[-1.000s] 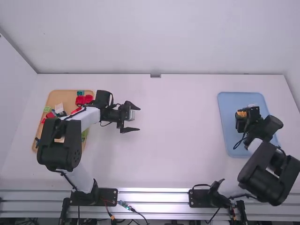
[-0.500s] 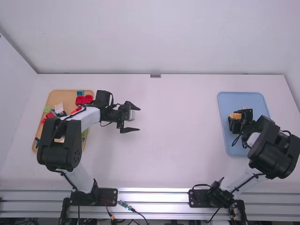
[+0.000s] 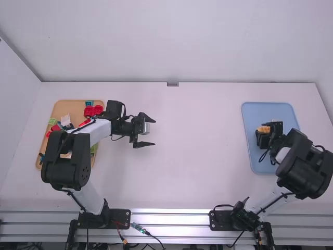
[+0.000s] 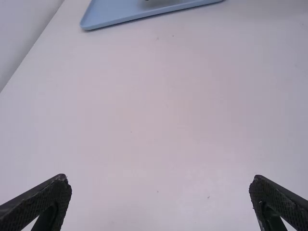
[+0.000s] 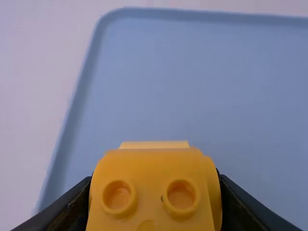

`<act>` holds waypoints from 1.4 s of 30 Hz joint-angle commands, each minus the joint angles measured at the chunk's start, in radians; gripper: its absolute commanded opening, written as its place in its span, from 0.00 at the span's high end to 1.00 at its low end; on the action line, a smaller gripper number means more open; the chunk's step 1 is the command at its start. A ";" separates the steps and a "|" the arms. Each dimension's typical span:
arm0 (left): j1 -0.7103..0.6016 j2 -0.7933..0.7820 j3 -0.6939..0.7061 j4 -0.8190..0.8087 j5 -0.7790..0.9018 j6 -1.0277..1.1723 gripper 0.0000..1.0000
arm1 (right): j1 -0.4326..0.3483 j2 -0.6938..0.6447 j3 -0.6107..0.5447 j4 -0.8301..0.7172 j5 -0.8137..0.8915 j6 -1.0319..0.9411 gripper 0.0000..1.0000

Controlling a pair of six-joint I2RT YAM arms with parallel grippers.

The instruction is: Assemble lego blocks to make yellow taxi

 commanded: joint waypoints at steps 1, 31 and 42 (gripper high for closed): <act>-0.002 -0.027 -0.010 -0.004 0.014 0.010 0.01 | -0.002 0.015 0.022 -0.005 -0.006 0.002 0.36; -0.003 -0.027 0.027 0.315 -0.315 -0.858 0.01 | 0.153 -0.569 0.022 -0.394 0.159 0.172 0.01; -0.003 -0.027 0.270 -0.043 -0.719 -1.224 0.01 | 0.441 -0.722 0.062 -0.571 0.384 0.323 0.01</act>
